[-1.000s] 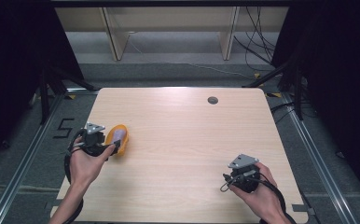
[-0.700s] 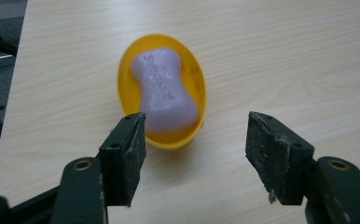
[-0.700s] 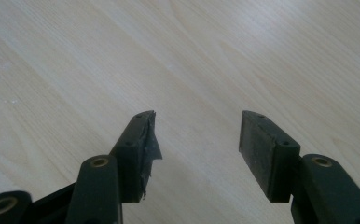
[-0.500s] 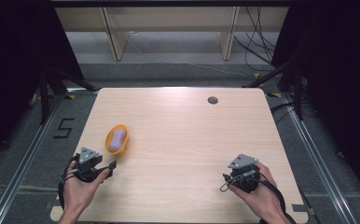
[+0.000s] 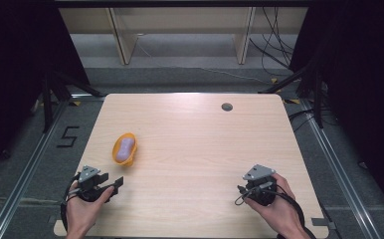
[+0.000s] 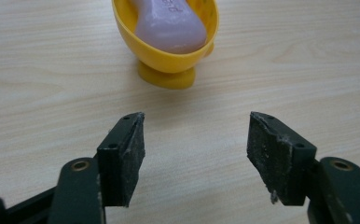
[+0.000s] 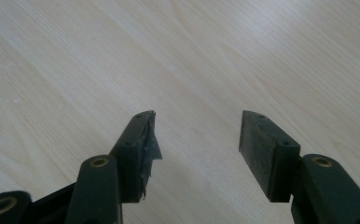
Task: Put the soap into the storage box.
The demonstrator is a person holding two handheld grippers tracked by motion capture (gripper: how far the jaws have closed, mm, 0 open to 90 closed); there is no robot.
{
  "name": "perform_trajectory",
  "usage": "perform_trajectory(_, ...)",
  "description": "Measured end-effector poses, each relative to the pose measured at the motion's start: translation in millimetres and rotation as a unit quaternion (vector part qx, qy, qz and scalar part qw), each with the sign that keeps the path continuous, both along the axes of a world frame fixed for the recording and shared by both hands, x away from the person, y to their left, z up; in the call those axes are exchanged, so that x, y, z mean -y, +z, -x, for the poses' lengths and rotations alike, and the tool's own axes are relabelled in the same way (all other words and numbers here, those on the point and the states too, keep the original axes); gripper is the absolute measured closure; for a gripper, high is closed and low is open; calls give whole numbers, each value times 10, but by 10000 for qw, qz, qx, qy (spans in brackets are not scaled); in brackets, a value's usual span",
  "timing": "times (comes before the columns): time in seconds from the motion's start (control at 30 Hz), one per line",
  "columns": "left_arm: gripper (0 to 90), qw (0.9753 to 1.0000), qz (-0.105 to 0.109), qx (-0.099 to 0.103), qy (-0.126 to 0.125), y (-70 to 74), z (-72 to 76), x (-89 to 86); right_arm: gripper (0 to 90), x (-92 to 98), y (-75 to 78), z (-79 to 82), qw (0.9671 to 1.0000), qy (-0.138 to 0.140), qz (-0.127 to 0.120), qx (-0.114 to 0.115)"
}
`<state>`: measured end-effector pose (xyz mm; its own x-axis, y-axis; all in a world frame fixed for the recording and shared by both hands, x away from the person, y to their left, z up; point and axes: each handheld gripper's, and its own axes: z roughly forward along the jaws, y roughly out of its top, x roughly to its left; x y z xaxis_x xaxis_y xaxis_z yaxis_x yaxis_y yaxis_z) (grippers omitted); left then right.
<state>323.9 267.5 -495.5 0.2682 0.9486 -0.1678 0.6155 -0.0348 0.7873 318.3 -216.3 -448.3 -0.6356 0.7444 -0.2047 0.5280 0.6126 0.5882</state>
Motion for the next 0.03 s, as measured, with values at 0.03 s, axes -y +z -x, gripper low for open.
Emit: perform_trajectory(0.03,358,10000,28,50,0,8,-1,-2,462,0,0,0,10000,2,-3,-1)
